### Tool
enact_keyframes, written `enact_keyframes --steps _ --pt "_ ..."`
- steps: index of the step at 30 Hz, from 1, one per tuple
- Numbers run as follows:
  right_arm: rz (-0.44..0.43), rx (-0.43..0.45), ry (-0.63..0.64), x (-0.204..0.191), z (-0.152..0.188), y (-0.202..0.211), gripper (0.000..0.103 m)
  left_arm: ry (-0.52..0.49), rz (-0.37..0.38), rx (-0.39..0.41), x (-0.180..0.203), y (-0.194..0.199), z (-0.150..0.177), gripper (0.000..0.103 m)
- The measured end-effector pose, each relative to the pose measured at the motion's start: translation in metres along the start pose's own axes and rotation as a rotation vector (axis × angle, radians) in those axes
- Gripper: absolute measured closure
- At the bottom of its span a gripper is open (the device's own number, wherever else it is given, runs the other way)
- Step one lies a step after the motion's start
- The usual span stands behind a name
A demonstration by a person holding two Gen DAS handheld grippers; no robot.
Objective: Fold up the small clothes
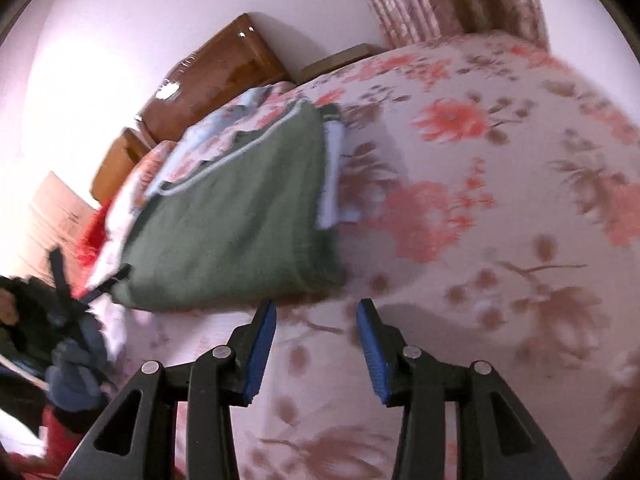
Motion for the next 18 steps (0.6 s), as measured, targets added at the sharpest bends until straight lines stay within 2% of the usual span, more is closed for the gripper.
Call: enact_keyframes --steps 2,5,11,14,15,16,18 --pt "-0.061 -0.009 -0.029 -0.007 -0.003 -0.011 0.059 0.018 0.015 -0.011 -0.003 -0.002 -0.001 0.0" --pt "-0.09 0.013 -0.068 -0.019 -0.01 -0.027 0.059 0.044 0.037 -0.025 -0.005 -0.004 0.0 0.0" --pt "-0.17 0.061 -0.263 -0.011 -0.041 -0.058 0.06 0.042 0.04 -0.024 -0.002 -0.004 0.001 0.0" --pt "-0.147 0.067 -0.263 -0.013 -0.047 -0.061 0.059 0.037 0.029 -0.021 -0.001 -0.003 0.001 0.0" --pt "-0.142 0.073 -0.257 -0.015 -0.047 -0.062 0.061 0.034 0.025 -0.021 -0.001 -0.003 0.001 0.0" --pt "-0.125 0.077 -0.242 -0.016 -0.047 -0.062 0.072 0.028 0.015 -0.017 0.001 -0.002 0.001 0.0" --pt "-0.109 0.1 -0.215 -0.017 -0.041 -0.055 0.082 0.005 -0.019 -0.008 0.007 0.003 0.003 0.0"
Point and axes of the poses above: each gripper's, at about its wrist camera, not at the fingertips, and y roughly against the way its jaws point, x to its right, z to its underside, the point moved 2 cm from there along -y, roughly the way its jaws point
